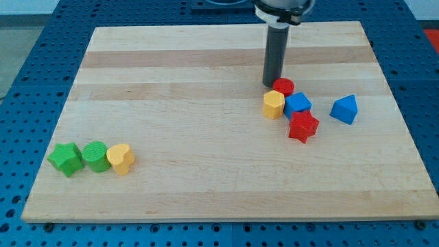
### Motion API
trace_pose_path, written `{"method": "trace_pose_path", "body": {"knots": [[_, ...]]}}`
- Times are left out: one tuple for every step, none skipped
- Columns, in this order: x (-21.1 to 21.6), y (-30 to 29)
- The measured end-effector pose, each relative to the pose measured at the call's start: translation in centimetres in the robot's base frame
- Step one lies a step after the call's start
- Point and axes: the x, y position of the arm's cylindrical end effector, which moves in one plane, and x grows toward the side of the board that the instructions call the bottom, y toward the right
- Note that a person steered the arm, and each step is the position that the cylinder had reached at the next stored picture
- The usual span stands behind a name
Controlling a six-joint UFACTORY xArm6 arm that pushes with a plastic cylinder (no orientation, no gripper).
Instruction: Move blue triangle near the red circle
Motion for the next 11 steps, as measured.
{"method": "trace_pose_path", "body": {"knots": [[-0.8,0.7],[-2.9,5.9],[2.2,14.5],[10.2,21.4],[13.8,17.1],[11.6,13.6],[10.2,12.8],[8.8,13.7],[6.6,10.8],[6.4,7.7],[5.3,7.0]]}}
